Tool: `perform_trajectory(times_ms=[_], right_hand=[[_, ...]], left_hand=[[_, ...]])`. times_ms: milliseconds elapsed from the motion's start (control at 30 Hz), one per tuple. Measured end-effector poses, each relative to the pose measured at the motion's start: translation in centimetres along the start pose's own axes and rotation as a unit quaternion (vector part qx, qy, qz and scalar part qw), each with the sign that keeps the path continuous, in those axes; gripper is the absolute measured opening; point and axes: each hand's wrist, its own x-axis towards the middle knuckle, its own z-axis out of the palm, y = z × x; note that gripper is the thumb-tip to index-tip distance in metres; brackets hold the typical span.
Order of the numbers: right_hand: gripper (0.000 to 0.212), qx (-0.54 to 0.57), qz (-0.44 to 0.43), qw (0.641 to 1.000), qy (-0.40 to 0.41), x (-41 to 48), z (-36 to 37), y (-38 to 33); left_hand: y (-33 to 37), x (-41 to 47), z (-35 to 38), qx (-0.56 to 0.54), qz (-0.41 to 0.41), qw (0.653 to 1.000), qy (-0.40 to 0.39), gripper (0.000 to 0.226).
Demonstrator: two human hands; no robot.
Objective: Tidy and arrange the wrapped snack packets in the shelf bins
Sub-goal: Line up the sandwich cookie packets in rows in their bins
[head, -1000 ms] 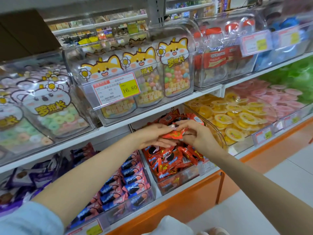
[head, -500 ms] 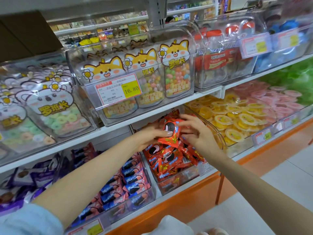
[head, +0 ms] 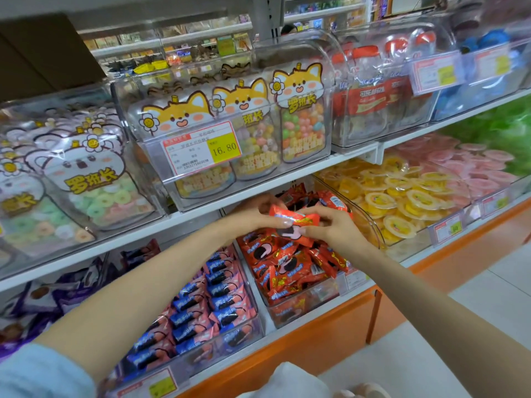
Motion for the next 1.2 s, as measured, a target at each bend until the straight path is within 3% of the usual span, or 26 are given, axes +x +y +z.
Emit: perform_trajectory(times_ms=[167,300,467,633,800,867,933,1100,1200], right_hand=[[0.027,-0.048,-0.021,0.999,0.003,0.8,0.9,0.2],[0.028,-0.072,-0.041,0.996,0.039,1.2,0.5,1.1],[0.025,-0.252,-0.086,0.964,0.011,1.7,-0.4,1.7],[0.028,-0.493,-0.142,0.855,-0.077,3.4,0.0,1.7],[0.031,-0.671,-0.161,0.701,-0.182,5.3,1.8,2.4],[0.028,-0.705,-0.173,0.66,-0.194,5.9,2.7,2.5],[0.025,-0.7,-0.178,0.663,-0.196,6.3,3.0,2.4],[0.021,-0.585,-0.198,0.773,-0.144,6.3,1.1,1.2],[0.018,-0.53,-0.209,0.815,-0.111,5.7,-1.0,-0.3]], left_hand=[[0.2,0.4,-0.9,0.169,0.006,0.985,-0.037,0.036],[-1.3,0.9,-1.9,0.205,-0.099,0.974,-0.001,0.062],[-2.2,1.2,-1.7,0.429,-0.114,0.896,0.009,0.043],[-3.0,1.7,-0.4,0.495,-0.125,0.859,-0.032,0.047],[-3.3,2.2,-0.9,0.523,-0.11,0.844,-0.043,0.043],[-3.6,2.3,-1.1,0.527,-0.102,0.842,-0.051,0.044],[-3.8,2.2,-1.3,0.522,-0.093,0.846,-0.051,0.047],[-4.0,1.9,-1.7,0.488,-0.079,0.868,-0.045,0.04],[-4.1,2.1,-1.2,0.48,-0.067,0.873,-0.063,0.035]])
